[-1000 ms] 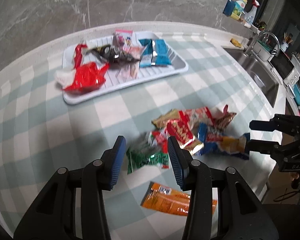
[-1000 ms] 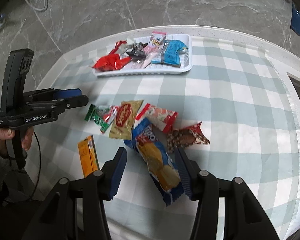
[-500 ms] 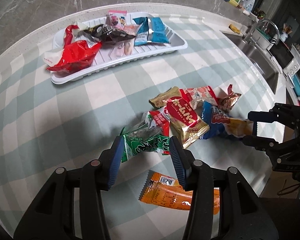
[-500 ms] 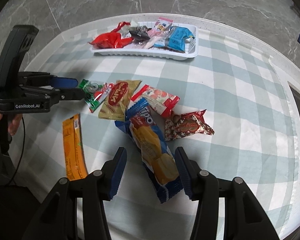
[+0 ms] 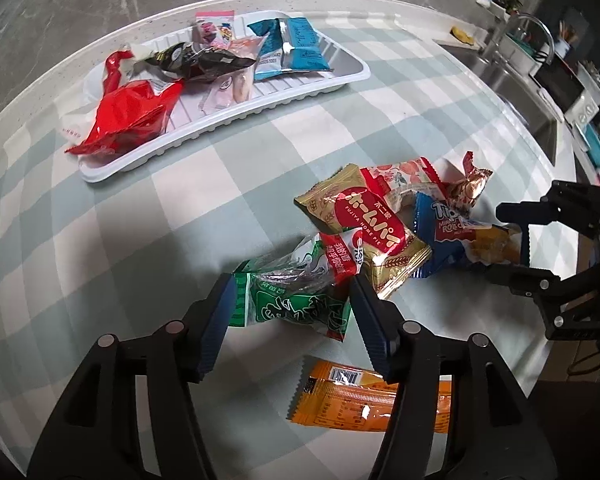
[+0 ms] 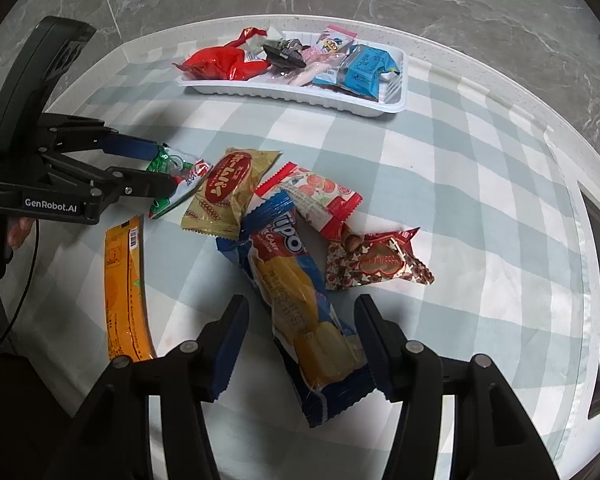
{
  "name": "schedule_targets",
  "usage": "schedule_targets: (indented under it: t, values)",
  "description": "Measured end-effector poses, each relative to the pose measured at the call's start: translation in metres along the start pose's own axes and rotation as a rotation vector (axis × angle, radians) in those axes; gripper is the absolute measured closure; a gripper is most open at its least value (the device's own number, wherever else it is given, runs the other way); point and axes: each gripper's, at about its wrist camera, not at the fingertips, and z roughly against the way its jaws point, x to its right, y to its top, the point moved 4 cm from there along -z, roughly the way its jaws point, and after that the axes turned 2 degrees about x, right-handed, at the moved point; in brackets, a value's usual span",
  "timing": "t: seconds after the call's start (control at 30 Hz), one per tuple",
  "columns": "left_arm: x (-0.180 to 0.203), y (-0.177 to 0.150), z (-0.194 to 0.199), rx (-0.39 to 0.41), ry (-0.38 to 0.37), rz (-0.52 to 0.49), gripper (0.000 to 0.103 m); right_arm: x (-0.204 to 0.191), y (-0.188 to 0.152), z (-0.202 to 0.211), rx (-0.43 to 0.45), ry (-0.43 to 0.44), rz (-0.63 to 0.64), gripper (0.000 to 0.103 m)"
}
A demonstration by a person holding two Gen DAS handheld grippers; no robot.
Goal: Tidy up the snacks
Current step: 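Move both open grippers back toward the remaining snack pile, then grasp the green packet with the left gripper while the right grasps the blue Tipo pack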
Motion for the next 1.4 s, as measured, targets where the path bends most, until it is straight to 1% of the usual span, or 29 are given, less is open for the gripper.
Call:
schedule_targets:
  t: [0.23,0.37,0.5,0.63,0.8,0.93,1.07,1.17,1.27,1.4]
  values:
    - [0.000,0.003,-0.001,0.003,-0.014,-0.036,0.045,0.001,0.003,-0.002,-0.003,-0.001,0.006,0.045]
    - [0.000,0.006,0.004,0.020,-0.022,-0.083,0.045,0.000,0.005,-0.002,-0.003,-0.002,0.009,0.044]
    - [0.006,0.009,0.009,0.023,-0.016,-0.184,0.045,0.002,0.008,-0.004,-0.005,-0.001,0.020,0.043]
    - [0.017,0.007,0.012,0.012,-0.052,-0.277,0.045,0.002,0.010,-0.004,-0.007,0.004,0.025,0.042]
    - [0.031,-0.001,0.000,-0.043,-0.043,-0.435,0.045,0.001,0.010,-0.006,-0.013,0.002,0.039,0.041]
    - [0.034,-0.007,-0.012,-0.076,-0.027,-0.507,0.045,0.002,0.011,-0.009,-0.019,0.002,0.046,0.041]
    - [0.035,-0.008,-0.017,-0.092,-0.031,-0.545,0.045,0.000,0.011,-0.012,-0.032,-0.001,0.067,0.041]
    - [0.033,-0.006,-0.020,-0.095,-0.035,-0.547,0.044,-0.004,0.010,-0.015,-0.040,-0.007,0.095,0.041]
    - [0.030,-0.006,-0.027,-0.107,-0.010,-0.554,0.043,-0.007,0.010,-0.018,-0.050,-0.020,0.121,0.041]
    - [0.024,-0.001,-0.028,-0.099,-0.044,-0.515,0.042,-0.007,0.010,-0.022,-0.059,-0.010,0.124,0.042]
